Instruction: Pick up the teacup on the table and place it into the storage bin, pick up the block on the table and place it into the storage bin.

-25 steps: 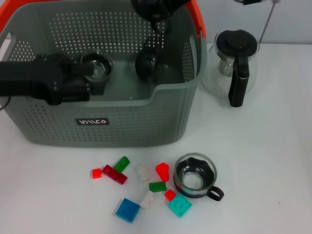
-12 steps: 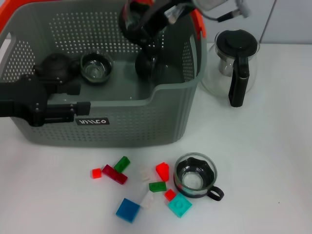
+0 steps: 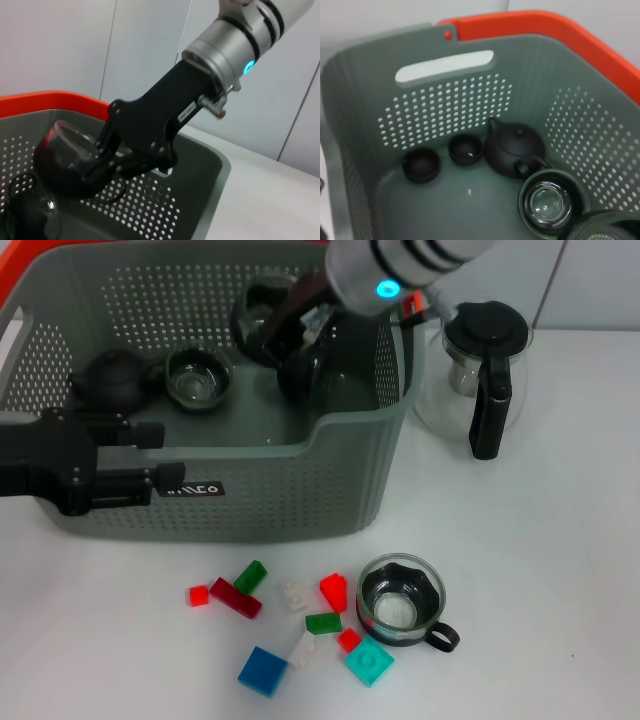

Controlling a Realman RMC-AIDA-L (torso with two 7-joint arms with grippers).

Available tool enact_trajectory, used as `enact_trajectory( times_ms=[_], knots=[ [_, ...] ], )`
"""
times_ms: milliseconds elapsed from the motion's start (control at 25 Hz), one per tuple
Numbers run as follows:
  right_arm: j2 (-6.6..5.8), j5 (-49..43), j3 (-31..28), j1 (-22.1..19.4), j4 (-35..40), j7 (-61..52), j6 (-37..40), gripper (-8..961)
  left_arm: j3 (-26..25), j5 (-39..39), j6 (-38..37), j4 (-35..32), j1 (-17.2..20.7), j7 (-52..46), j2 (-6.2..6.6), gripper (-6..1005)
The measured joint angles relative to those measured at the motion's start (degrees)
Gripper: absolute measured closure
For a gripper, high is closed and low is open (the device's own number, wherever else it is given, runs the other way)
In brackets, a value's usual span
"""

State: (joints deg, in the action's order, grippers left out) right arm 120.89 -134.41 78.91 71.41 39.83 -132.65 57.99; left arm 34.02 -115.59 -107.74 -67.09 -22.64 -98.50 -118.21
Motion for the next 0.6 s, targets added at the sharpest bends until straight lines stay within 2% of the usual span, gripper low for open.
enact_trajectory(
  times_ms=[200,600],
  knots=[
    [0.05,2.4,5.0,0.3,-2.6,-1.0,-4.4,897,0.0,0.0,-0.3,0.0,0.2,0.3,-0.25,373],
    [0.14,8.4,9.0,-0.3,-7.6,-0.9,-13.6,897,0.0,0.0,0.0,0.2,0.1,0.5,-0.35,373]
  ],
)
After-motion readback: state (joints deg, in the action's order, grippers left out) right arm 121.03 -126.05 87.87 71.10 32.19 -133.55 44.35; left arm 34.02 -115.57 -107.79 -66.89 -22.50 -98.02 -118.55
